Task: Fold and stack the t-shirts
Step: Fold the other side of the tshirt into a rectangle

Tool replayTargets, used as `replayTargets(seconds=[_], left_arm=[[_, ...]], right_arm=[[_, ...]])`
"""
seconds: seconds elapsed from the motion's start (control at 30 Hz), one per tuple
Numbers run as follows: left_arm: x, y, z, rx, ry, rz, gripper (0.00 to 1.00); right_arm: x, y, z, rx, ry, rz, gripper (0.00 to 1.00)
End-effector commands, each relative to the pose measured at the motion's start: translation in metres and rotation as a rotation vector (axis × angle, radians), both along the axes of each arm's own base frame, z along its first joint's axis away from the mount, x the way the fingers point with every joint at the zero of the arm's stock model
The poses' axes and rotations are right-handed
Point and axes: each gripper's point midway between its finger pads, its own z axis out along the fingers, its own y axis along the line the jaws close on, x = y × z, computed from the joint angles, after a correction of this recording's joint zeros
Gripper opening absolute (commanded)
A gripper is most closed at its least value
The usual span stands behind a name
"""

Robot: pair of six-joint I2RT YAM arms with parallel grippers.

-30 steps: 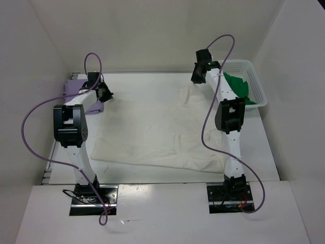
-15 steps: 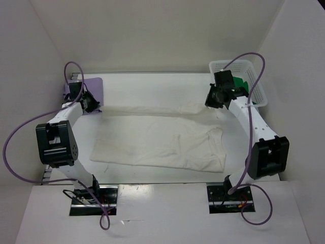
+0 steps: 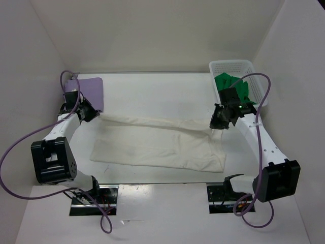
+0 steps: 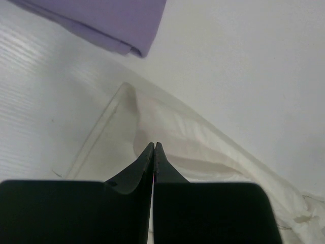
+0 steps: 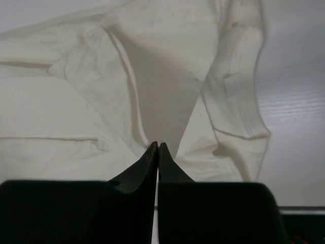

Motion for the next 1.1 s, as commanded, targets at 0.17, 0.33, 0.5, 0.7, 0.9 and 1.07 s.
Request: replayTargets(seconds=[0.17,0.33,0.5,0.7,0.9,1.07], left_arm=[[-0.029,0.010,-0.004,0.004,0.029,0.071,0.00],[-0.036,0.012,-0.011,0.008,0.060,0.093,0.00],[-0.049,0.016,-0.017,0.021,0.098,0.139,0.00],[-0.058,0.026,-0.010,0.042,0.095,0.207,0.10],[-0.036,0.036,0.038,0.044,0.001,0.244,0.30],[-0.026,0.020,0.045,-0.025,-0.054,0.176,0.34]], right_arm=[[-0.054,-0.012,-0.005,0.016,0.140,-0.057,0.01],[-0.076,-0.014,-0.009,0.016,0.188,-0.077,0.01],[-0.091,-0.019,-0.006,0.005,0.221,-0.105,0.01],[-0.097,-0.019,-0.002,0.011,0.211,-0.113,0.06],[-0.099,-0.011,-0.001,0.022,0.226,-0.071,0.29],[-0.079,0.002,-0.004,0.058,0.205,-0.019,0.15]])
